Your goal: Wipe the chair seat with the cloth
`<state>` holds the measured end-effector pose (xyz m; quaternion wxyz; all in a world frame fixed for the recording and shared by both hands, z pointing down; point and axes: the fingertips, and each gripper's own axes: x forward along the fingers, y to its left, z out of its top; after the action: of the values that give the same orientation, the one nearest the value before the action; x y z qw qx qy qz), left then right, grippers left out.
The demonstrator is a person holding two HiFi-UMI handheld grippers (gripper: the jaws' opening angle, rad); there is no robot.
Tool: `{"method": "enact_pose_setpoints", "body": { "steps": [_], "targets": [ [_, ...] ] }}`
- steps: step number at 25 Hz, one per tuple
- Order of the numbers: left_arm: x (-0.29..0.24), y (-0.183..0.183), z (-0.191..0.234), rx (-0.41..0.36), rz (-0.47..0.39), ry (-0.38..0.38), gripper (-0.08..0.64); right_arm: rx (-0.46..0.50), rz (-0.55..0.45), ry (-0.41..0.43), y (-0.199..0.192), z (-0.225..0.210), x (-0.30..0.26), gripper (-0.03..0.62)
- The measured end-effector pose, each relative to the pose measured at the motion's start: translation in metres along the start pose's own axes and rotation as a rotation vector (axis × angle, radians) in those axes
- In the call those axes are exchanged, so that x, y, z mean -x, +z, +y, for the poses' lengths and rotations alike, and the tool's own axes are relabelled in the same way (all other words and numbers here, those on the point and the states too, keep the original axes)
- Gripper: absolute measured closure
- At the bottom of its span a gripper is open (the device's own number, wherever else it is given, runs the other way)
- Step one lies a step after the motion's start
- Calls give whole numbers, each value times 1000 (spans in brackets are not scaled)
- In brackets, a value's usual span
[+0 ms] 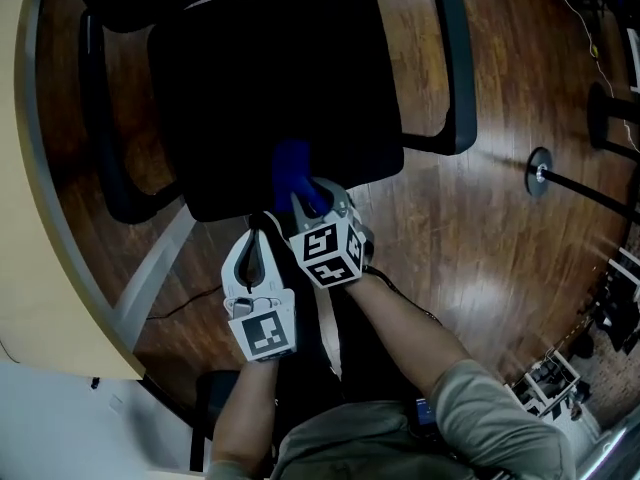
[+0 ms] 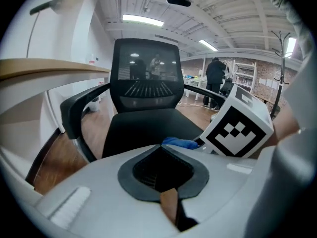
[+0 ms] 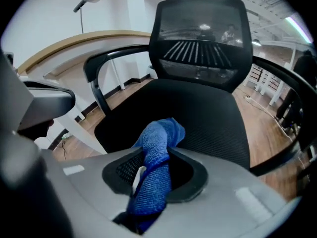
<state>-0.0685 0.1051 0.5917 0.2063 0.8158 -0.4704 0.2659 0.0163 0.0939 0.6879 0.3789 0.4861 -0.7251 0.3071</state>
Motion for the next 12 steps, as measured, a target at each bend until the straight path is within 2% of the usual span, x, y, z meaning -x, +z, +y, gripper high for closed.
{"method": "enact_pose_setpoints", "body": {
  "steps": [7, 12],
  "targets": [
    [-25, 19, -75, -50, -2, -99, 555, -150, 2, -135, -39, -99, 41, 494],
    [-39, 16, -115, -78, 4, -151, 555, -224, 2, -201, -69, -146, 60, 494]
  ]
}}
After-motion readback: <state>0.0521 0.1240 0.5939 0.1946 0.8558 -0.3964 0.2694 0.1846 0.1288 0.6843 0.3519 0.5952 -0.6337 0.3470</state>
